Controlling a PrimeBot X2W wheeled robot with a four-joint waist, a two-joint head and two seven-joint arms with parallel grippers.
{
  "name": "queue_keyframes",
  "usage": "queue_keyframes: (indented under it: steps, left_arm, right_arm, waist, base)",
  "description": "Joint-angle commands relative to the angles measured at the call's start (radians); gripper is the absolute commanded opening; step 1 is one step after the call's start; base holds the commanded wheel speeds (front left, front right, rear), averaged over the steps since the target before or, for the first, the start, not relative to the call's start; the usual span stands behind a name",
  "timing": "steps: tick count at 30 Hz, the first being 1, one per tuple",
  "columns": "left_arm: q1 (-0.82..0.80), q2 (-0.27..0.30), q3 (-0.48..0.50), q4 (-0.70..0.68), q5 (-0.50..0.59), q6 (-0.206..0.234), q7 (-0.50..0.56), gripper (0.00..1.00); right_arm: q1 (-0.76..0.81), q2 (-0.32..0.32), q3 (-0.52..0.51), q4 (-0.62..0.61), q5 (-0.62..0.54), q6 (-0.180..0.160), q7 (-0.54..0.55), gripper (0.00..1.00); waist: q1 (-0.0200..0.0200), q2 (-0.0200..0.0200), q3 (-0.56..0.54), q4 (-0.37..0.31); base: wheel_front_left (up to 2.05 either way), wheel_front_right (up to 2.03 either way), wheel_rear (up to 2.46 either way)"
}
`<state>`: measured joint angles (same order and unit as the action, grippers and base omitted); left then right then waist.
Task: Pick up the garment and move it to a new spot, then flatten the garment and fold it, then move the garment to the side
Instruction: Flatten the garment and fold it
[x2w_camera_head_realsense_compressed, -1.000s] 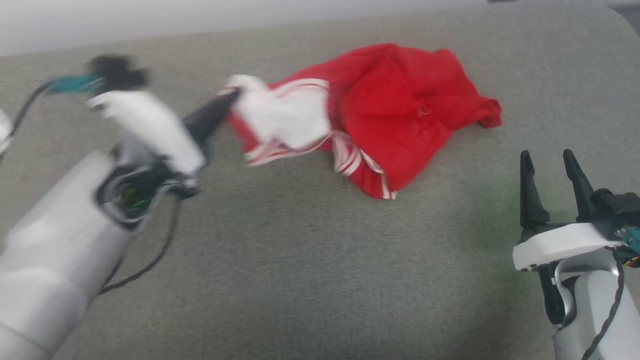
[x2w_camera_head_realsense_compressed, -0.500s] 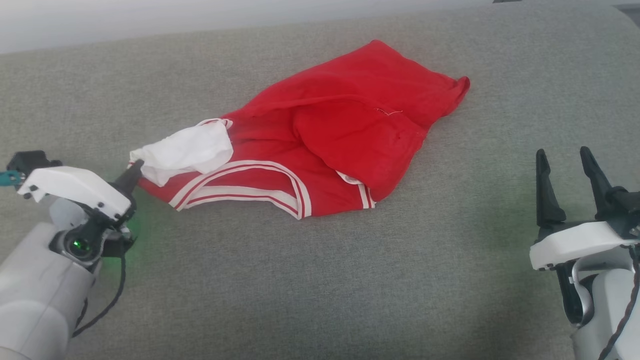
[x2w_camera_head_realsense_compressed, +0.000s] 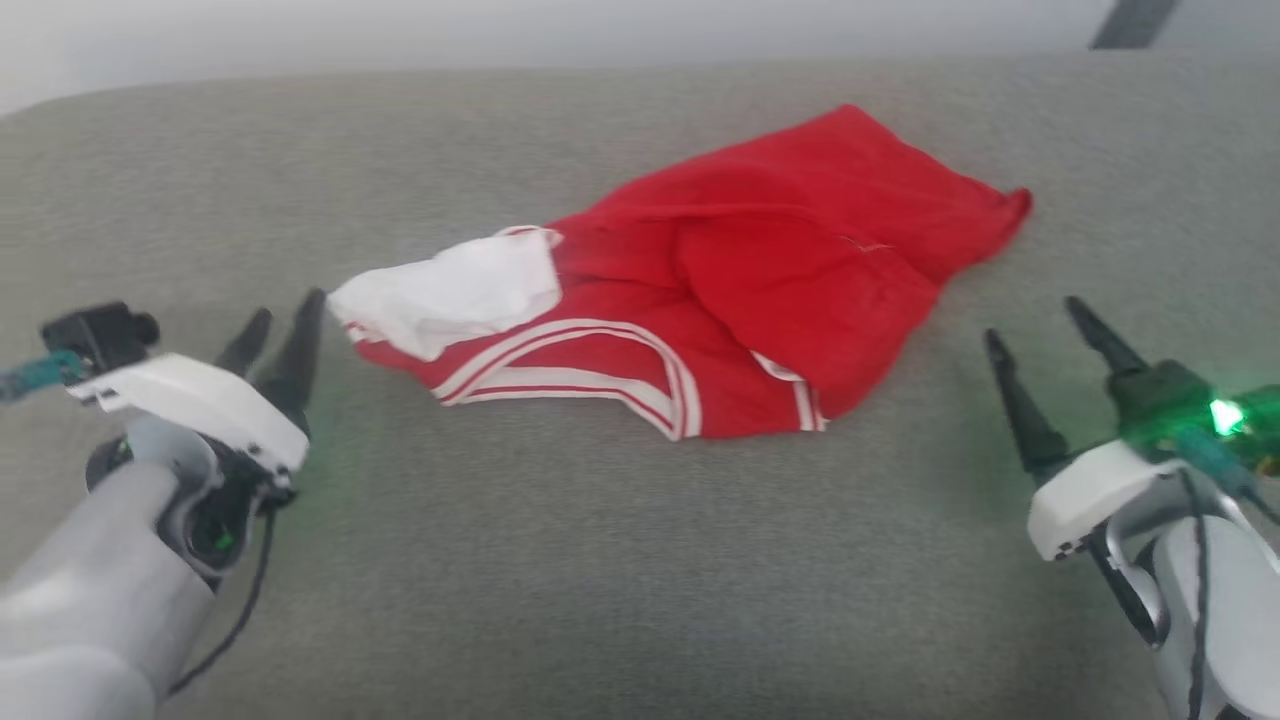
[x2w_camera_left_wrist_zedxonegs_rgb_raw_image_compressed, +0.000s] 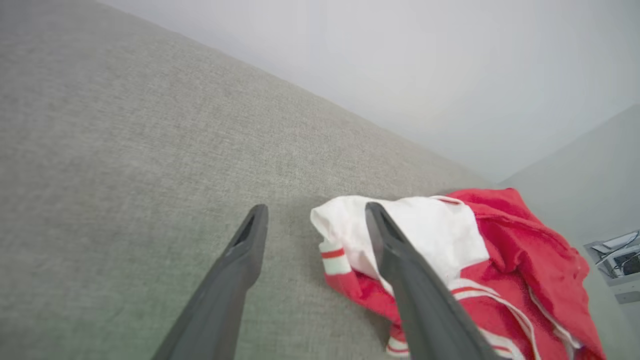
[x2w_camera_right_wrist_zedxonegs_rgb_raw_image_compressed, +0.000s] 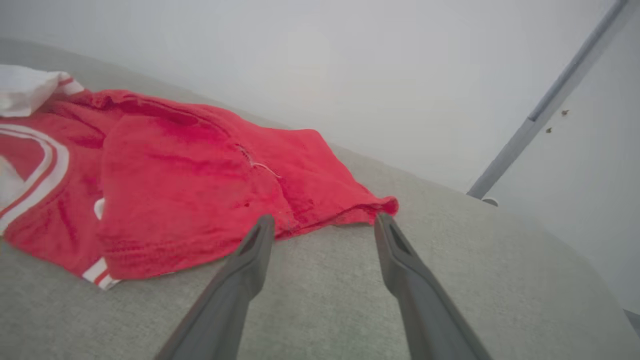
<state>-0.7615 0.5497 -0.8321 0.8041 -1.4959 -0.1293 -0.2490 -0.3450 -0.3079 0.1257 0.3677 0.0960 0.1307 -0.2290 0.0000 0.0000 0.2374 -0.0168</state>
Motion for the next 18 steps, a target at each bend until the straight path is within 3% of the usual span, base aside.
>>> queue_keyframes:
  steps: [1,5,11,14,18]
  left_arm:
    - [0.024,-0.004,0.008,-0.012,0.047,-0.002,-0.013,1.00]
    - [0.094,-0.056,0.180,-0.104,0.302,0.021,-0.016,1.00]
    - [0.351,-0.195,0.418,-0.407,0.760,0.132,-0.017,1.00]
    - [0.472,-0.269,0.494,-0.518,0.894,0.141,-0.017,1.00]
    - [0.572,-0.346,0.566,-0.594,0.999,0.118,-0.017,1.00]
  right_arm:
    - [-0.019,-0.025,0.048,0.004,0.015,0.000,0.020,1.00]
    - [-0.066,-0.119,0.217,-0.010,0.080,0.000,0.114,1.00]
    - [-0.151,-0.300,0.467,-0.086,0.234,0.000,0.300,1.00]
    - [-0.201,-0.389,0.583,-0.128,0.308,0.000,0.402,1.00]
    - [-0.273,-0.475,0.710,-0.171,0.397,0.000,0.518,1.00]
  waist:
    - [0.0000,0.0000,-0.022,0.049]
    - [0.0000,0.0000,-0.031,0.116]
    - [0.0000,0.0000,-0.030,0.214]
    - [0.0000,0.0000,-0.025,0.252]
    - [0.0000,0.0000,-0.015,0.292]
  base:
    - [0.00,0.00,0.00]
    - [0.00,0.00,0.00]
    - [0.00,0.00,0.00]
    - [0.00,0.00,0.00]
    - [0.00,0.00,0.00]
